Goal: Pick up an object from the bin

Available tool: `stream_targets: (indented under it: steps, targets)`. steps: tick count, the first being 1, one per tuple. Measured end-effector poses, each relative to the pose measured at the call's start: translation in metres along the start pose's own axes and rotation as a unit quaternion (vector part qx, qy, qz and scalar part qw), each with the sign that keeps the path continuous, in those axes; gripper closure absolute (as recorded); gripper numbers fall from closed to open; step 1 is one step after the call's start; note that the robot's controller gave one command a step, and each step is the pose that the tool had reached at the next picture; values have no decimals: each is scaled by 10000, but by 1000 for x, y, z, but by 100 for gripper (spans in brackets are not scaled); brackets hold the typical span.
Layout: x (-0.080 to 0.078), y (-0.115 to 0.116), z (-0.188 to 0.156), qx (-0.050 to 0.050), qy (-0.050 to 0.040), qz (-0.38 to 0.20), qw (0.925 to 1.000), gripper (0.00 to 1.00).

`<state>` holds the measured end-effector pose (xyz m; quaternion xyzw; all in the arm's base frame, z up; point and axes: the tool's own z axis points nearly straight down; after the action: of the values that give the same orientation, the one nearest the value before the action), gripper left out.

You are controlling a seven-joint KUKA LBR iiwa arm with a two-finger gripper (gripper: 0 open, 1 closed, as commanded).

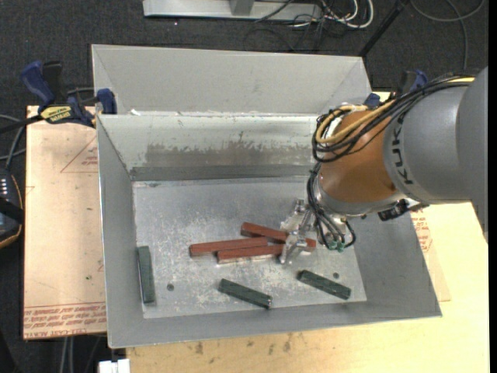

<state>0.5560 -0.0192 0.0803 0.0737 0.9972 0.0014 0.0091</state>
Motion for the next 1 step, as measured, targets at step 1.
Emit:
stream_targets:
  steps: [1]
  targets:
    - [0,0,0,0,0,0,10000,100]
